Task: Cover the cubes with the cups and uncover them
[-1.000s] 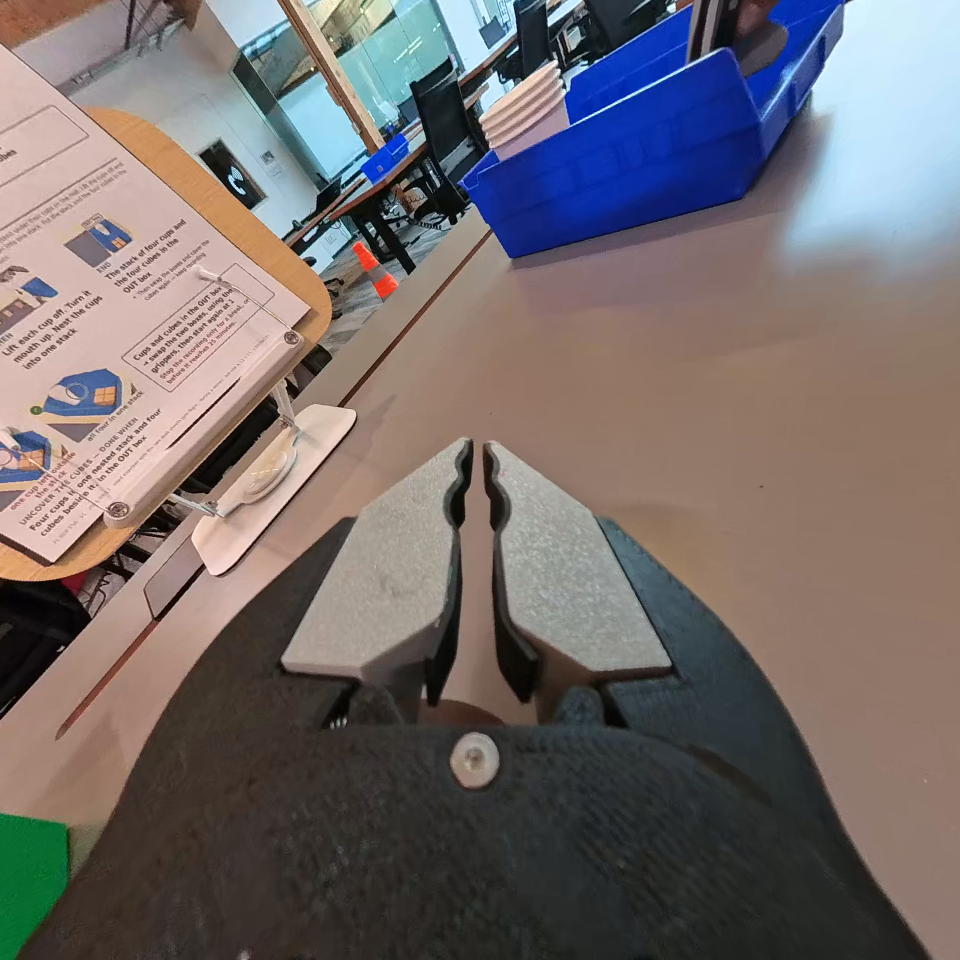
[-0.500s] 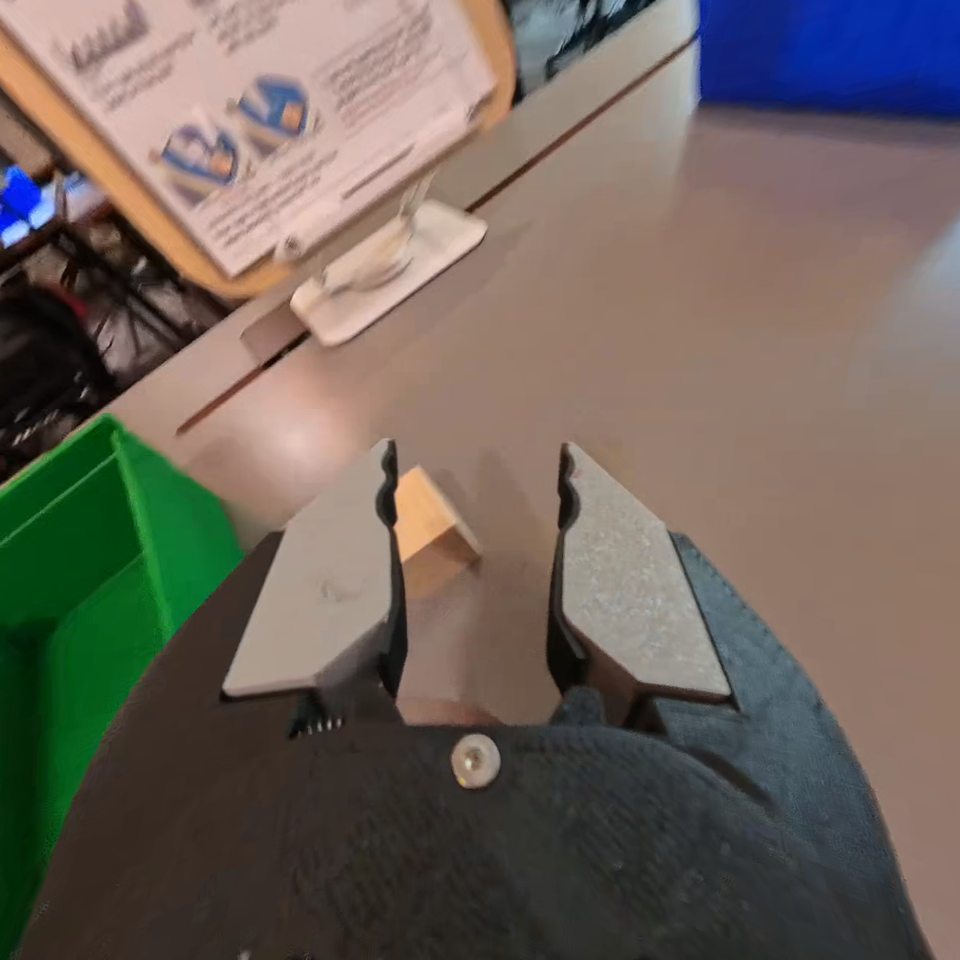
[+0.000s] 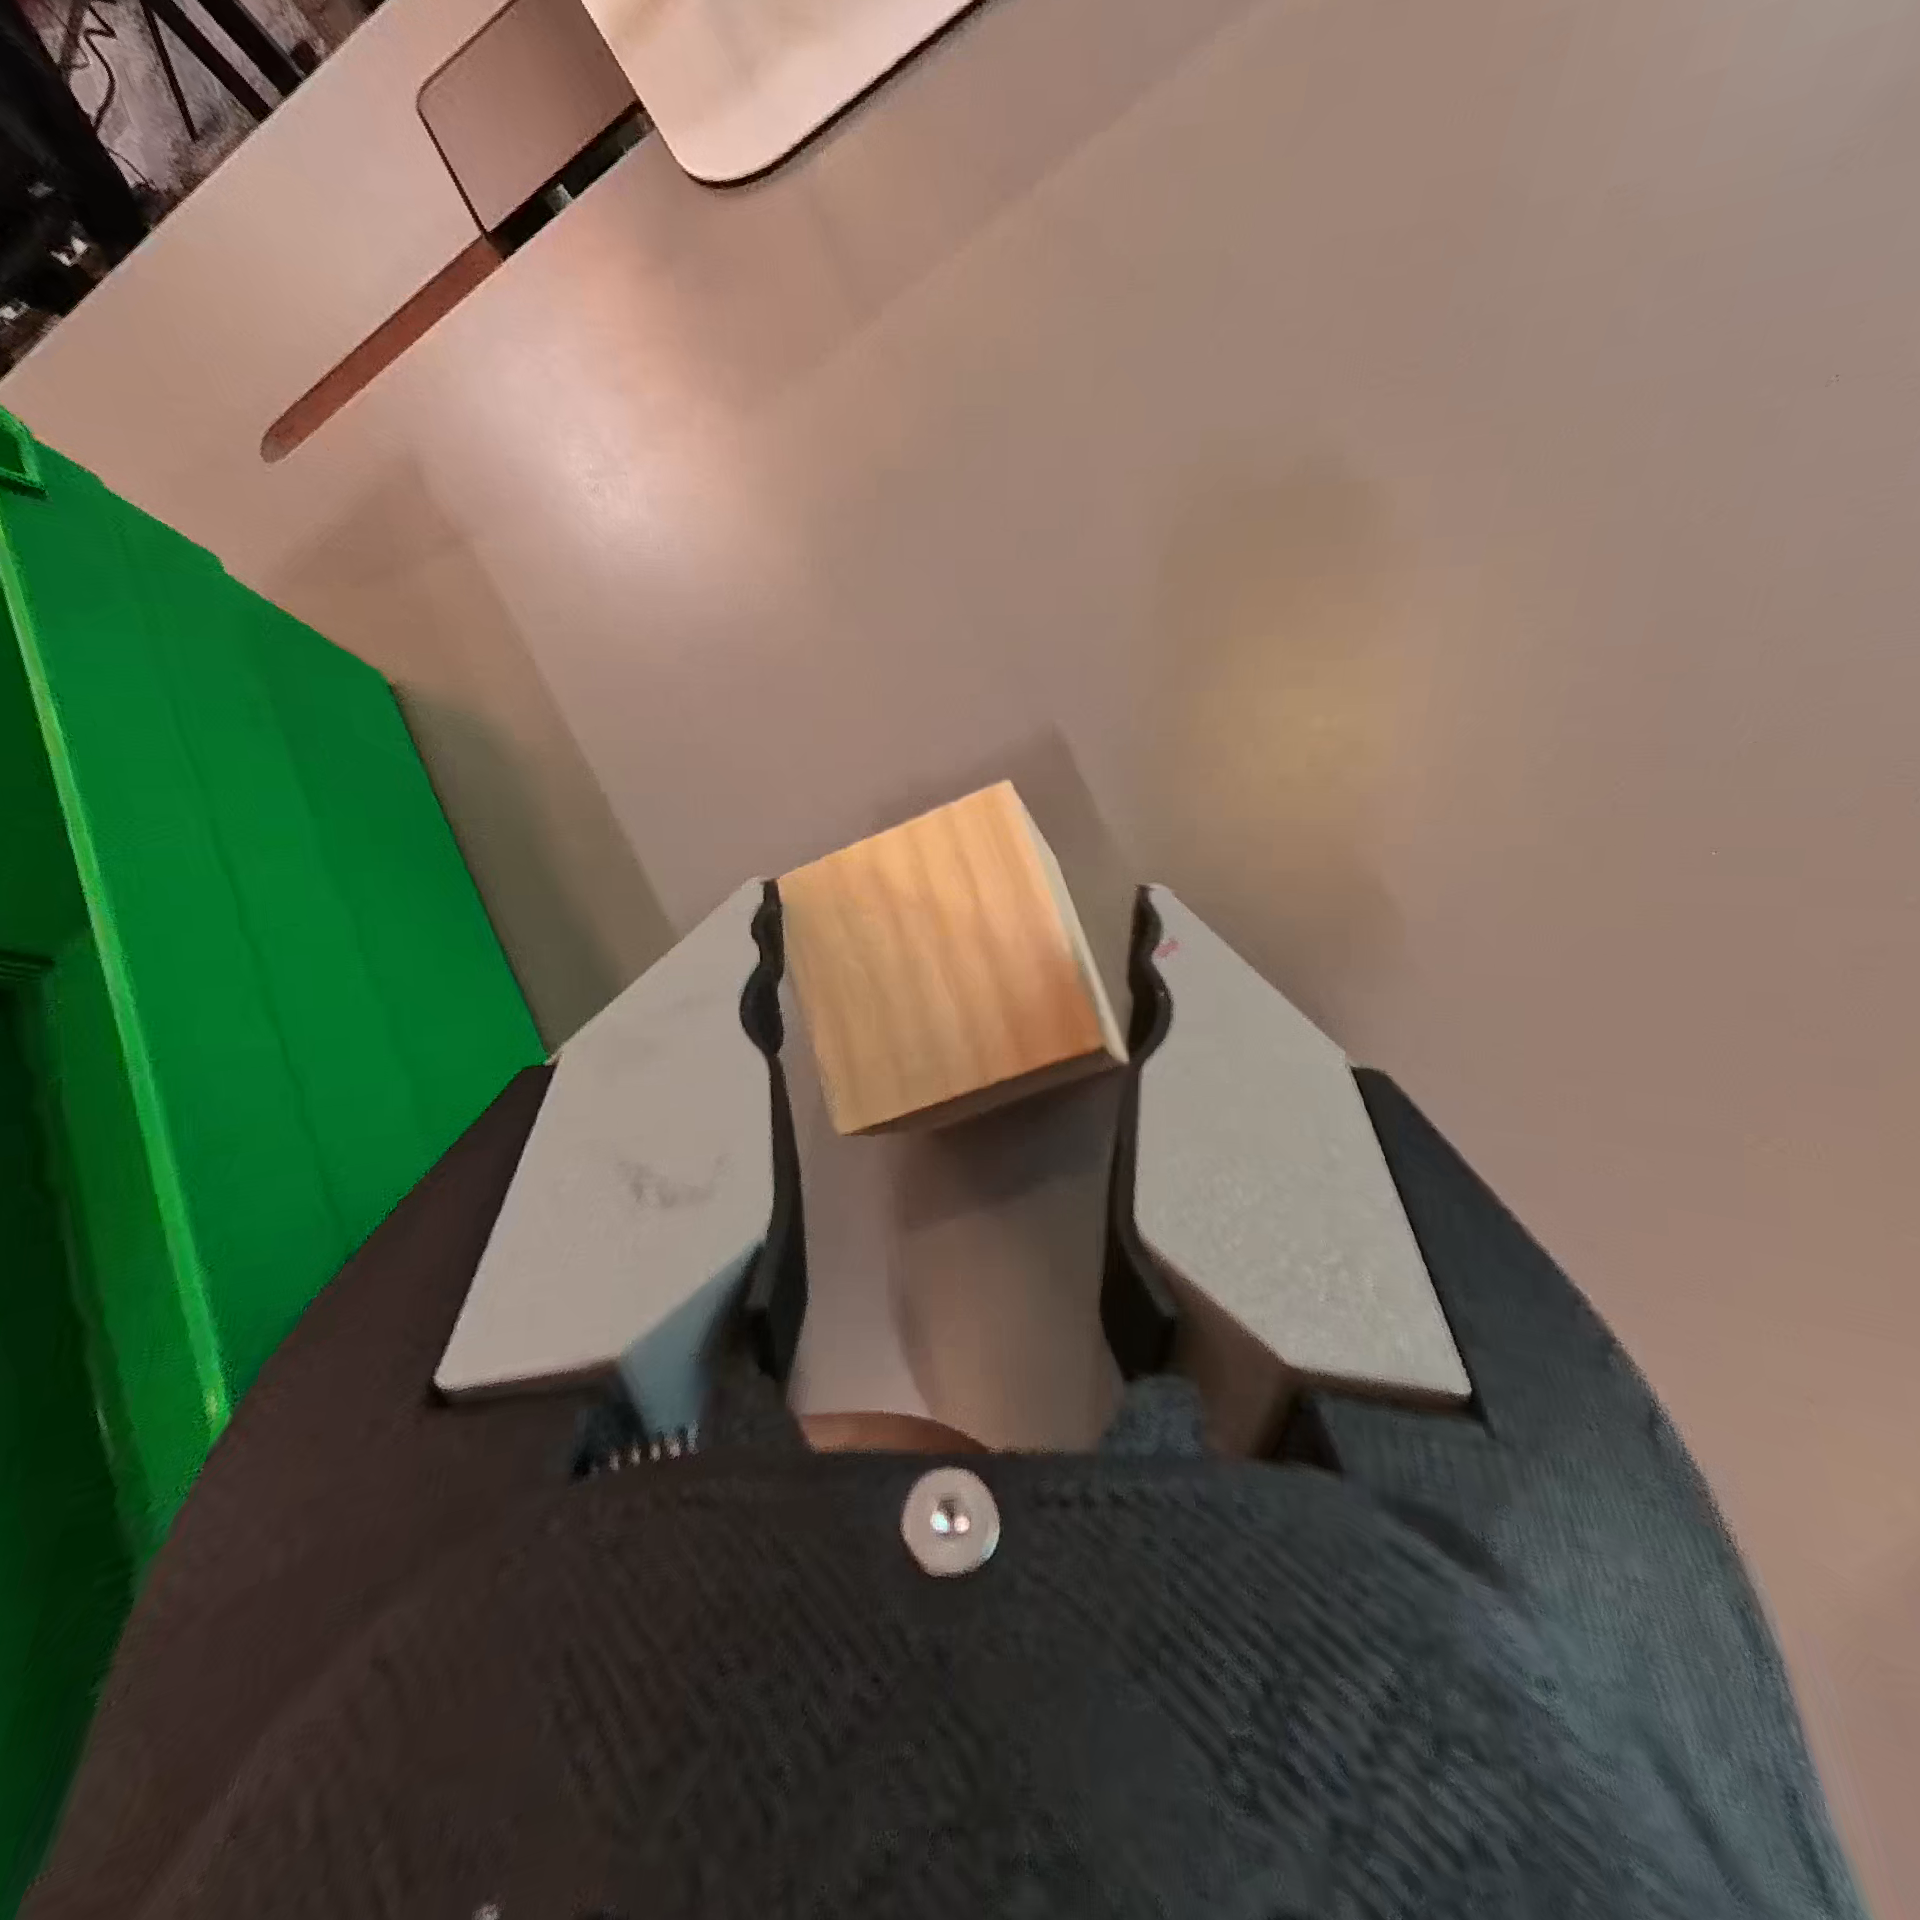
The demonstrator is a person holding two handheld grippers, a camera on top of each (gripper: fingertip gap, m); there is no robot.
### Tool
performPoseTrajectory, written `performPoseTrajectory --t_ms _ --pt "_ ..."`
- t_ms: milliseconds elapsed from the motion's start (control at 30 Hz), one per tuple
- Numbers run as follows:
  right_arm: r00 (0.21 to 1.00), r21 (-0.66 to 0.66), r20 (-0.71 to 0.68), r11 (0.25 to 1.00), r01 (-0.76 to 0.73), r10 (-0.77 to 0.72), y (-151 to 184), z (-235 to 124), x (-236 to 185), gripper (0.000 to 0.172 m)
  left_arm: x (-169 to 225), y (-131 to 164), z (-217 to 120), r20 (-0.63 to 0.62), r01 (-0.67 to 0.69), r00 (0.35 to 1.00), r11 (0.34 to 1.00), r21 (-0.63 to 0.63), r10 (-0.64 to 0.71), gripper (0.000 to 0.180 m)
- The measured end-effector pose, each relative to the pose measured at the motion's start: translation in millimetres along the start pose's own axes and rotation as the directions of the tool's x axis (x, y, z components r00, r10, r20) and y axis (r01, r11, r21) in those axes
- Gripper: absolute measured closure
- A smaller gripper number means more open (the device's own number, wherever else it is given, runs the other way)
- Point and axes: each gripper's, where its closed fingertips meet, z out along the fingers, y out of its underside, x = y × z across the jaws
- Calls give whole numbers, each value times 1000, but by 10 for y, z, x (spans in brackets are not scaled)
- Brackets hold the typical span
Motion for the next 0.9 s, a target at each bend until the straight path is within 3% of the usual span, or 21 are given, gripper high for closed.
performPoseTrajectory --t_ms 200,333,500,733,900 --pt "998 13 59 999 30 -31 -33 53 -276 111 -62 57 -1 77 0 997 1000 -19 2 113" --pt "995 -1 73 998 68 -67 -11 122 -399 111 -87 -24 -52 73 49 996 997 60 -54 115" --pt "993 -18 94 997 73 -71 2 217 -479 111 -210 -3 -28 84 120 989 992 43 -123 95" --pt "990 -25 121 997 77 -74 23 288 -552 111 -106 246 140 -3 120 993 990 -69 -120 97" --pt "989 -22 127 997 76 -72 31 288 -569 112 -89 160 149 -54 170 984 986 -1 -169 100"
